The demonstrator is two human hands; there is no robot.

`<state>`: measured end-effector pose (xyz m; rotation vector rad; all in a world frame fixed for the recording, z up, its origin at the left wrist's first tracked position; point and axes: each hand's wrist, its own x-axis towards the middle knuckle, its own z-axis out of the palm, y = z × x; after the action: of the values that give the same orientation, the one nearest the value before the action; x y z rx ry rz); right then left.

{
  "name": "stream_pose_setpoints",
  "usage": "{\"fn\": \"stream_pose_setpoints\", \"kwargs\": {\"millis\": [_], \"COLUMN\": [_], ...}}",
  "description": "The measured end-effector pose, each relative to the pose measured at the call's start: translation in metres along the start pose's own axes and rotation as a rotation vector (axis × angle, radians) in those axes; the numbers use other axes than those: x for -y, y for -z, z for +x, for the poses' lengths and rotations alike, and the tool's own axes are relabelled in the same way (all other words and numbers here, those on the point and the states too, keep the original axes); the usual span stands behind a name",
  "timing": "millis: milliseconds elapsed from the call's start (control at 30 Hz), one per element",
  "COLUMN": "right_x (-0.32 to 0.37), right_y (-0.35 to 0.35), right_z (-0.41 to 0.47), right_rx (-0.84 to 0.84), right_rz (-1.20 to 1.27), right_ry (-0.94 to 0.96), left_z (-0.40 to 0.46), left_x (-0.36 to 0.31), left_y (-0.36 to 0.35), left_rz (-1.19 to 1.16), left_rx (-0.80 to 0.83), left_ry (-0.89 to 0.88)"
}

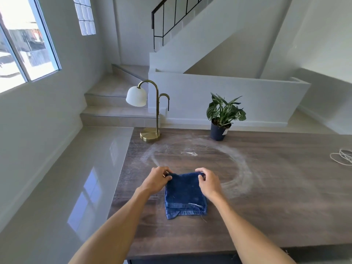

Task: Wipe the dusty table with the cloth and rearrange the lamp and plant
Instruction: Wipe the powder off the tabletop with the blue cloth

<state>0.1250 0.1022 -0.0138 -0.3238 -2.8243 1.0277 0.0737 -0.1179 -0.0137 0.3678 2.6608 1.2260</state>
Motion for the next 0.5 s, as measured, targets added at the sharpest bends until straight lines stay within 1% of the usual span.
{"fn": "stream_pose_setpoints", "kwargs": {"millis": [67,100,167,233,300,433,500], "right_x": [-0.006,-0.007,-0.007,-0.003,-0.001,-0.001,-0.001], "right_y": [-0.014,-0.021,-0.036,-0.052,-0.066,-0.079,-0.079], "right_z": [-0.008,-0.013,-0.023,-0.031,-0.037,-0.045,-0.040], "right_rx": [-0.054,-0.051,0.023,0.141,0.196,0.189,0.193], "right_rz": [-0.162,-0.202,-0.225,-0.253,-0.318,-0.453,-0.493], "right_ry": [0.154,0.235,0.315,0.295,0.250,0.228,0.222], "left_z": [0.002,0.002,-0.001,-0.004,-0.008,-0.016,-0.015], "left_x": [0.002,0.005,0.014,0.031,0.052,0.097,0.114], "left_y": [-0.003,-0.003,-0.001,0.006,0.014,0.031,0.036], "left_rz": [0.021,0.041,0.107,0.177,0.220,0.299,0.319], "left_rx": [-0.032,-0.050,-0.088,-0.134,-0.197,-0.355,-0.358], "left_ry": [-0.019,-0.033,-0.053,-0.031,0.020,0.120,0.161]}}
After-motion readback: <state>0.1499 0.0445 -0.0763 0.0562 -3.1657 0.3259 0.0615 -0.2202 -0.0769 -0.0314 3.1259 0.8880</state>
